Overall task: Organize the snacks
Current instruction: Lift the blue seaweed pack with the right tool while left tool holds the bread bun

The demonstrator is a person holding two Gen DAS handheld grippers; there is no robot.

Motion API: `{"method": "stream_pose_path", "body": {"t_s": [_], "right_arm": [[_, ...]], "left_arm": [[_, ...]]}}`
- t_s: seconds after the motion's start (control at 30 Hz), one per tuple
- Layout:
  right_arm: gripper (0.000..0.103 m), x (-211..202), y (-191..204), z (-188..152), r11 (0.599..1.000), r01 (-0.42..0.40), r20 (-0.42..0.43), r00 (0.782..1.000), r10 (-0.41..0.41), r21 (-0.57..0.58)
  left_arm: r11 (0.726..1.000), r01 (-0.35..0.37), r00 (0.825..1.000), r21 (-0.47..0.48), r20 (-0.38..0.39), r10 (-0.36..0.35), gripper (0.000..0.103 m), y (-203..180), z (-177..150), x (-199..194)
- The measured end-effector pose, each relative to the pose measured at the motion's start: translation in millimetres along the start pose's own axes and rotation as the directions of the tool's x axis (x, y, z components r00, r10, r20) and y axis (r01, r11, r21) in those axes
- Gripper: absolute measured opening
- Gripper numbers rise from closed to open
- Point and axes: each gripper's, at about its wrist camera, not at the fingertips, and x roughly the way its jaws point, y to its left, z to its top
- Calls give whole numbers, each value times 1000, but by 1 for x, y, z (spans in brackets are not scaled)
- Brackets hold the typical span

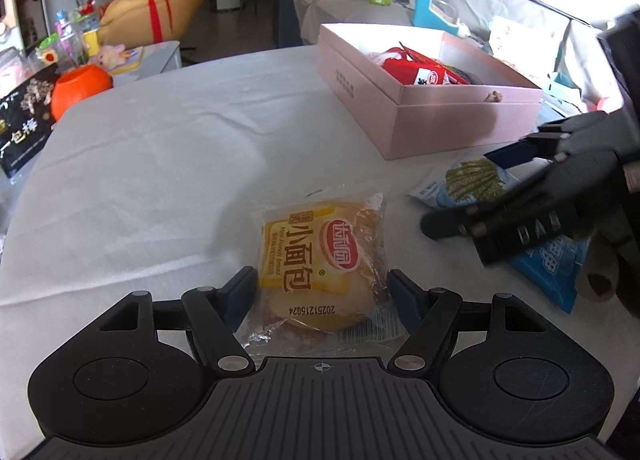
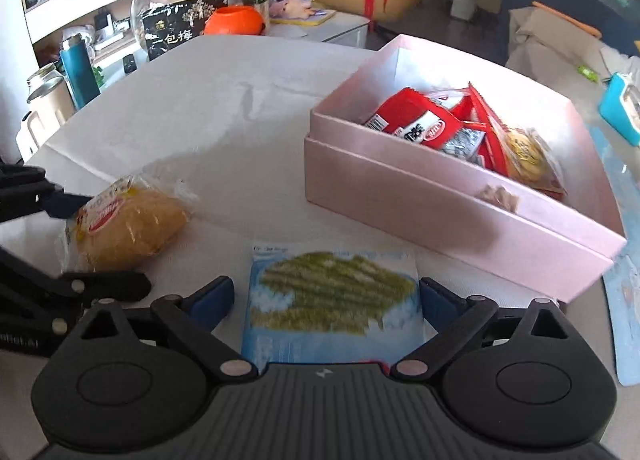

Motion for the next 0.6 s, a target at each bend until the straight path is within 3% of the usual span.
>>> {"method": "stream_pose_path", "body": {"t_s": [0.13, 0.2, 0.37, 0.6], "right_arm": [[98, 6, -9, 9, 998, -4, 1, 1000, 4, 67], [91, 3, -8, 12, 998, 11, 15, 1000, -13, 70], [91, -33, -3, 13, 998, 12, 138, 990, -21, 64], [91, -111, -6, 6, 997, 5, 350, 936, -32, 77]], "left_arm": [[1000, -10, 1000, 9, 19, 10, 76, -1, -4, -1], [1000, -4, 1000, 5, 21, 4, 76, 0, -5, -2], [1000, 5, 1000, -3, 5, -5, 76, 2, -2, -2], [1000, 21, 1000, -23, -2, -21, 76, 6, 1, -2]]}}
